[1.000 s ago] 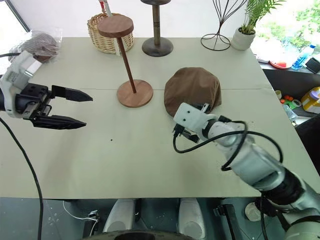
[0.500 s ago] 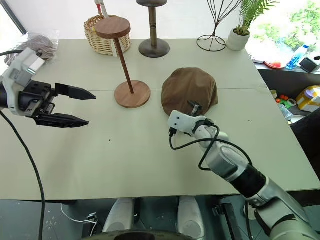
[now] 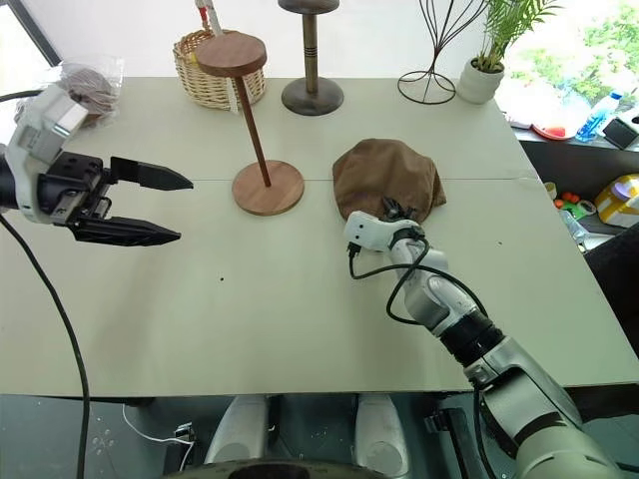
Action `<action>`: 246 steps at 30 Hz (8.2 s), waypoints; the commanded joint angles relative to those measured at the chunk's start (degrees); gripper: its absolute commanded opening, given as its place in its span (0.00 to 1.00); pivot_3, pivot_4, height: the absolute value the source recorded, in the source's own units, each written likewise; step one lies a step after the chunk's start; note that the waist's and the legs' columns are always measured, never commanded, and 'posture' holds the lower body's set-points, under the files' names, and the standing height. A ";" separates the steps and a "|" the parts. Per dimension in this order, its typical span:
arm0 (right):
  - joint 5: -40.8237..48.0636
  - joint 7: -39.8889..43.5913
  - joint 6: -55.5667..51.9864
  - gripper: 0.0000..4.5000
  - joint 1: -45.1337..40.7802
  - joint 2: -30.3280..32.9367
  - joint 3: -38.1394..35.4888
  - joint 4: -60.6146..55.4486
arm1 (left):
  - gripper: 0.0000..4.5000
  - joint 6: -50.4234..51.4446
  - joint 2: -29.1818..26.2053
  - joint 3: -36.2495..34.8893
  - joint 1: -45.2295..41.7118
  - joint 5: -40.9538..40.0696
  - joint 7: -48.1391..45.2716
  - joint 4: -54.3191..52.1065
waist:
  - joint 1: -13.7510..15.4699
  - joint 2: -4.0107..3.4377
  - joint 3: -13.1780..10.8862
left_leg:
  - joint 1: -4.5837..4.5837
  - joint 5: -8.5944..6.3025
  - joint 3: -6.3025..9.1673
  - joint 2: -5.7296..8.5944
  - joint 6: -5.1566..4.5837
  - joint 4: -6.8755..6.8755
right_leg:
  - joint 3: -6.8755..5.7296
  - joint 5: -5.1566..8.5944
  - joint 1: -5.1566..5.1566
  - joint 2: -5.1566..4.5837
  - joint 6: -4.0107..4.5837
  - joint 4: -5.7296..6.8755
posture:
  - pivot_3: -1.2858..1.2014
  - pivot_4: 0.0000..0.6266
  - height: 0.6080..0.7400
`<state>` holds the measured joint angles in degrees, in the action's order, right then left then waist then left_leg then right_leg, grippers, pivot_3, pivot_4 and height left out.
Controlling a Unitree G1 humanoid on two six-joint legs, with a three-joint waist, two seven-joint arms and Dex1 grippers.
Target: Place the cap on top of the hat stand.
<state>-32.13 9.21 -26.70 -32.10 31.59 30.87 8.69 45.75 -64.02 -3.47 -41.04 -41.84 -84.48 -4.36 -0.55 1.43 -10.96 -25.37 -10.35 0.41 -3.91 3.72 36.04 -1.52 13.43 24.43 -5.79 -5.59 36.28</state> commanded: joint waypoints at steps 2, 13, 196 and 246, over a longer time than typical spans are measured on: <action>-0.70 2.19 0.51 0.01 1.61 -0.50 -2.47 0.27 | 1.00 -0.19 0.05 -2.29 -0.23 -0.57 0.68 -0.64 | -0.27 0.00 0.00 | 0.02 0.00 0.00 0.00 0.00 -0.03 | 0.00 0.00 0.00 0.00 -0.01 0.00 | 0.52 0.24 0.91; 0.38 6.44 3.34 0.01 -0.39 1.56 -11.97 -7.57 | 1.00 1.50 1.02 -7.37 2.12 -2.90 5.39 -1.54 | -0.23 -0.06 -0.06 | 0.01 0.00 0.02 -0.01 0.00 -0.03 | 0.00 0.01 0.02 0.02 -0.03 0.00 | 0.52 0.24 0.91; 79.29 48.77 -42.69 1.00 -28.32 25.74 -38.99 -17.35 | 0.01 -108.91 13.50 -0.03 -11.45 19.26 14.61 37.57 | 0.07 -0.37 -0.30 | -0.04 0.08 -0.14 -0.04 0.11 -0.24 | 0.41 -0.04 0.48 0.20 -0.29 0.40 | 0.52 0.24 0.91; 73.97 56.73 -31.64 1.00 -33.74 22.15 -32.48 -8.13 | 0.99 5.63 -16.63 -49.27 33.71 -14.49 17.75 5.98 | -0.53 -0.39 -0.36 | 0.01 -0.02 -0.66 -0.12 0.03 -0.44 | 0.89 0.14 1.03 0.25 -0.07 0.62 | 0.52 0.24 0.91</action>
<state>41.78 65.12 -59.52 -63.77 53.29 -0.14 0.86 47.82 -78.75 -51.44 -5.73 -54.55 -66.39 -3.86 -1.07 1.04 -11.32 -25.36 -10.36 -0.26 -4.03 3.75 35.60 -0.62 13.57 25.46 -5.54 -5.68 36.89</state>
